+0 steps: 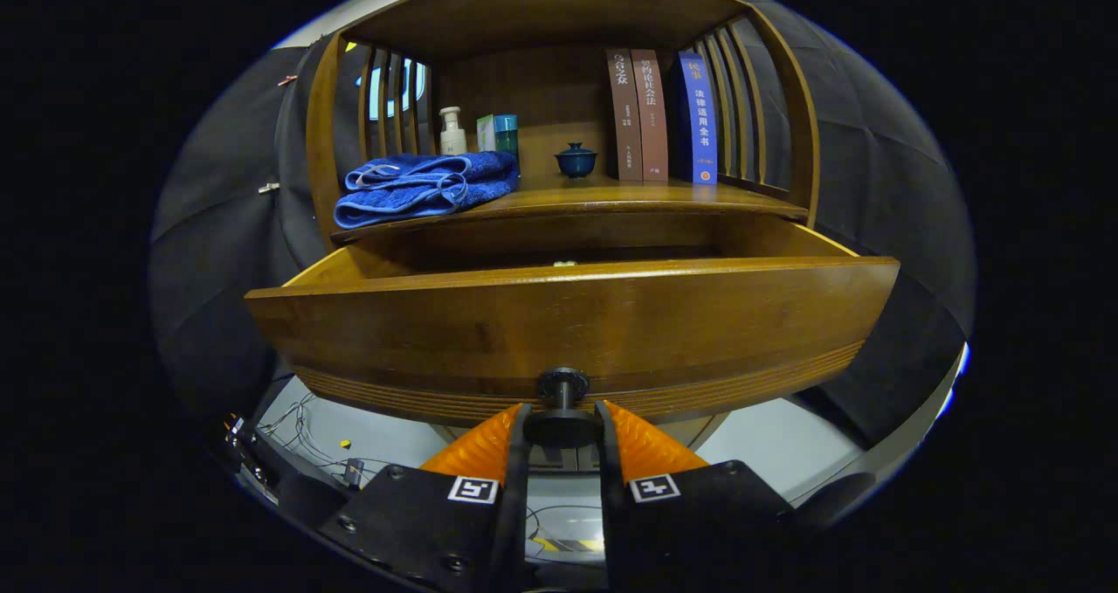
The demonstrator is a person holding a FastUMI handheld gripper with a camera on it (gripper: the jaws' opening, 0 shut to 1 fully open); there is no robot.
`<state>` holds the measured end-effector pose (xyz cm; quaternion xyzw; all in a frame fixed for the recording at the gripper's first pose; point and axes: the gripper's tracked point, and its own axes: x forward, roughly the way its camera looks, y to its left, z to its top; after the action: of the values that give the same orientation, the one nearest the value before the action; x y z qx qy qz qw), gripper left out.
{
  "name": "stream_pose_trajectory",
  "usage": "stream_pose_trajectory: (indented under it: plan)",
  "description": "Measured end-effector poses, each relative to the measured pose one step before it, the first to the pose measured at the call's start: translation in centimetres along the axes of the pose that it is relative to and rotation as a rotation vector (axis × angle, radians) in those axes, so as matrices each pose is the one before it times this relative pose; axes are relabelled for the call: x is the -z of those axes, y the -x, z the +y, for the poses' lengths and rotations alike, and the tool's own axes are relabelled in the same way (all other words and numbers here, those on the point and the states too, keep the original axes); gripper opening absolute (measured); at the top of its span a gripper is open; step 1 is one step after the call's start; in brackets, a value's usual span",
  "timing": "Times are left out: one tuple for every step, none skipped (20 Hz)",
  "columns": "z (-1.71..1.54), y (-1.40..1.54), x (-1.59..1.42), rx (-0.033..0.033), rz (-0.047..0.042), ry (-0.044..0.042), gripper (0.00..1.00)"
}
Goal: Pull open the drawer, take out the items inside it, and place them on the countertop above the cabinet.
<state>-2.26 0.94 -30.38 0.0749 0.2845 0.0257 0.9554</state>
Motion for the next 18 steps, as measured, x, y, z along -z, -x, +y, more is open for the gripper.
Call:
stream_pose_trajectory:
  plan:
    - [-0.074, 0.568, 0.217, -0.00150, 0.00564, -0.00712, 0.40]
    - [0.011, 0.629, 0.328, -0.00208, 0.00950, -0.01216, 0.40]
    - [-0.011, 0.468, 0.288, -0.00379, 0.01128, -0.01628, 0.40]
    - [0.077, 0.399, 0.270, -0.00585, 0.01152, -0.01692, 0.40]
    - [0.047, 0.462, 0.343, -0.00348, 0.00995, -0.00746, 0.40]
    - [-0.035, 0.227, 0.325, 0.00097, 0.00695, 0.00390, 0.40]
    - [-0.149, -0.025, 0.449, 0.00421, 0.01090, 0.00287, 0.40]
    - [-0.055, 0.164, 0.218, -0.00270, 0.00808, -0.01025, 0.40]
    - [-0.008, -0.047, -0.016, -0.00354, -0.00259, -0.01615, 0.40]
    - [0.110, 0.046, 0.079, -0.00125, 0.00496, 0.00046, 0.40]
    - [0.049, -0.240, 0.076, 0.00260, 0.00780, 0.00922, 0.40]
    - [0.023, 0.311, -0.044, 0.00059, 0.00558, 0.00990, 0.43]
    - [0.245, 0.453, -0.716, -0.00515, -0.02735, -0.00093, 0.45]
    - [-0.002, 0.679, -0.897, -0.00163, -0.02961, -0.00347, 0.59]
    - [-0.191, 0.936, -1.023, 0.01335, -0.02497, 0.00156, 0.72]
    - [0.093, 0.941, -0.363, 0.00450, -0.01531, -0.00380, 0.86]
    - [-0.066, 0.629, -1.064, 0.00977, -0.01406, 0.00165, 1.00]
    - [0.080, 0.614, -1.379, 0.00054, -0.02168, -0.00040, 0.99]
